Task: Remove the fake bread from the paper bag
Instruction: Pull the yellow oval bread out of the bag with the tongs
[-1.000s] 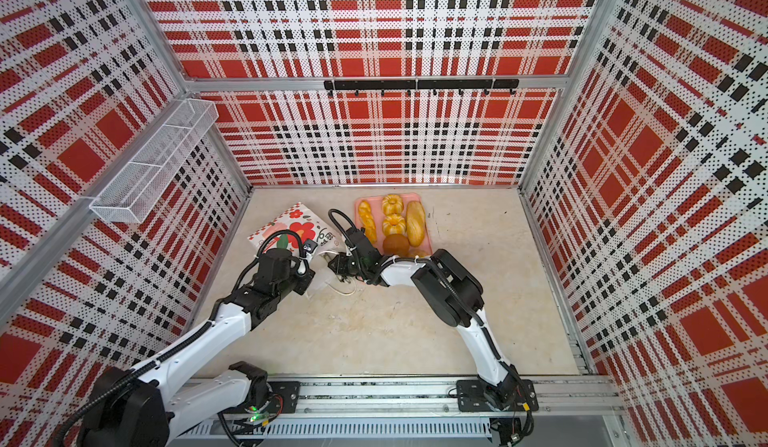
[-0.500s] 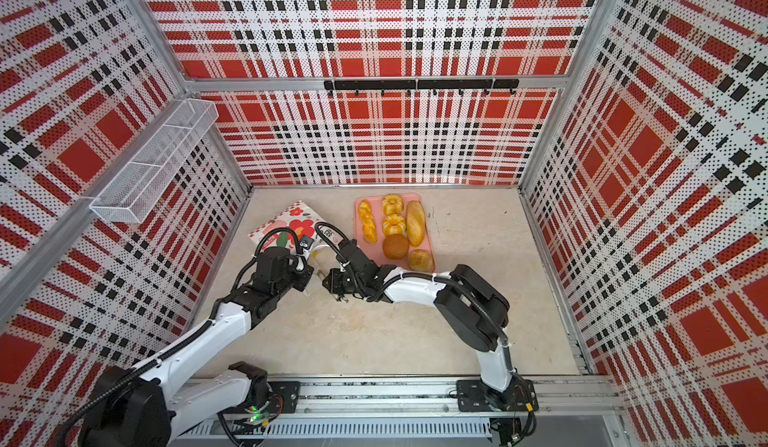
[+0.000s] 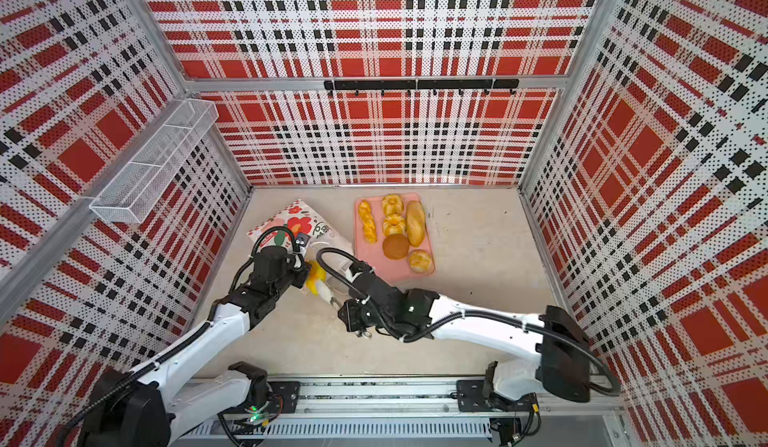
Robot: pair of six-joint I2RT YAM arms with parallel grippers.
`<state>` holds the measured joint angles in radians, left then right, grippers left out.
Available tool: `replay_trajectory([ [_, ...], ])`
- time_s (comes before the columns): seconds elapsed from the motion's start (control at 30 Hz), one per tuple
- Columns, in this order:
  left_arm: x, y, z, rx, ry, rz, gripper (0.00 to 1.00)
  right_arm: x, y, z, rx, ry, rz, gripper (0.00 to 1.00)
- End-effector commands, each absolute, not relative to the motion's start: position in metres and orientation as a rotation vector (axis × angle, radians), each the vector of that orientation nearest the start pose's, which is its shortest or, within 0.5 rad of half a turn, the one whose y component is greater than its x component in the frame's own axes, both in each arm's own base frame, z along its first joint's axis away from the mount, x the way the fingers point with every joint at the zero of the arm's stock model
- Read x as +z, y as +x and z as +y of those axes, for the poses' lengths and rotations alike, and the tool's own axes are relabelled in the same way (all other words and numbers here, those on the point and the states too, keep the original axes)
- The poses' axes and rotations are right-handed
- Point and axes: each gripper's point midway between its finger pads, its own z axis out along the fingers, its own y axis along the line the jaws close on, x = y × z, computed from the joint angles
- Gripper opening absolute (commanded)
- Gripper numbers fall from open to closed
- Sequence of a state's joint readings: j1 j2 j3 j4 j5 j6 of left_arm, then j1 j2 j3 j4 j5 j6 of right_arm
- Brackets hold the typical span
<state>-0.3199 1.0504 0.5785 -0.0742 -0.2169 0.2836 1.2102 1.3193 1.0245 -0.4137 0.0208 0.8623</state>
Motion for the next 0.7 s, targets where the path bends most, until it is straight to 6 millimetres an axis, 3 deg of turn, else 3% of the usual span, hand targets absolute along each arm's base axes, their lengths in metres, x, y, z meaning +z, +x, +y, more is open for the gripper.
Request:
replay_trajectory([
  [0.0, 0.169, 0.337, -0.063, 0.226, 0.419, 2.018, 0.0, 0.219, 0.134, 0.336, 0.958, -0.331, 2.421, 0.0],
  [0.1, 0.171, 0.336, -0.059, 0.246, 0.405, 2.017, 0.0, 0.235, 0.114, 0.311, 0.976, -0.321, 2.407, 0.0],
  [0.23, 0.173, 0.333, -0.055, 0.265, 0.392, 2.01, 0.0, 0.255, 0.103, 0.274, 0.949, -0.29, 2.383, 0.0],
  [0.4, 0.178, 0.329, -0.048, 0.305, 0.381, 1.998, 0.0, 0.285, 0.125, 0.224, 0.689, -0.231, 2.335, 0.0],
  [0.53, 0.178, 0.329, -0.047, 0.312, 0.38, 1.996, 0.0, 0.305, 0.154, 0.22, 0.373, -0.267, 2.327, 0.0],
  [0.67, 0.177, 0.327, -0.045, 0.322, 0.378, 2.004, 0.0, 0.301, 0.184, 0.244, 0.085, -0.37, 2.324, 0.0],
])
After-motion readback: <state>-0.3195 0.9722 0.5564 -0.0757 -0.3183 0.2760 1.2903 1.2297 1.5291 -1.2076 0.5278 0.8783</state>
